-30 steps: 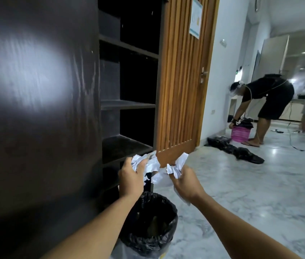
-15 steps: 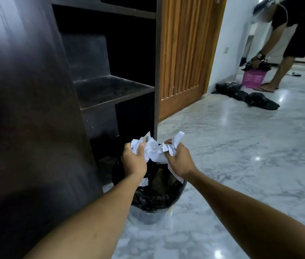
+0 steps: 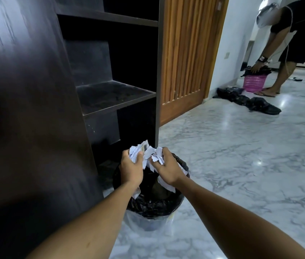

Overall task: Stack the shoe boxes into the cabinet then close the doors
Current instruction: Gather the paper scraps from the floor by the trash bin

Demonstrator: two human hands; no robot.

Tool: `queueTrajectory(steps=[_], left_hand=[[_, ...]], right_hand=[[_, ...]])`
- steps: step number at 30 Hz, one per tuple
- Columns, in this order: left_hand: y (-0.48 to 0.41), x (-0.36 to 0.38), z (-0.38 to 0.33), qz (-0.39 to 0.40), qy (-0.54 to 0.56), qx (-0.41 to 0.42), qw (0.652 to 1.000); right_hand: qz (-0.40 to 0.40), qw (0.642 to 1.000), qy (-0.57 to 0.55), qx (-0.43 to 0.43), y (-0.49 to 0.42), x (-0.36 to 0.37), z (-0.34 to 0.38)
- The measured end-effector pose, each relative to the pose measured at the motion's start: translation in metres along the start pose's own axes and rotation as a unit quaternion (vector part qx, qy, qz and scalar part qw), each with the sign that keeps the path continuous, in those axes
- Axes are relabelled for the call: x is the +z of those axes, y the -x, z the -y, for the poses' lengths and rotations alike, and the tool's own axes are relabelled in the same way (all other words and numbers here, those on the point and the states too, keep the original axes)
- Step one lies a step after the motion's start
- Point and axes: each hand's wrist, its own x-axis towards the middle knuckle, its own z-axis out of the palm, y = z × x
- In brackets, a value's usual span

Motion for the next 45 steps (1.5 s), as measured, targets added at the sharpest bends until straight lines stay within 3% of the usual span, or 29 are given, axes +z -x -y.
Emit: queueTrajectory(steps=[8,17,45], left_hand=[[-0.006,-0.006,0.006,0.021,0.002,0.001,1.0],[-0.011,-0.002,0.015,0.071,0.011,-0.003,0.997],[-0.007,-0.006,0.008,0.04,-0.058,0.033,0.997]], right_hand=[[0.025,0.998,-0.062,0.007,-0.004,0.002,0.001],[0.02,0.999,-0.044,0.005,0.001,-0.004,-0.004],[0.021,0.999,0.027,0.027,0.011,-0.028,-0.006]])
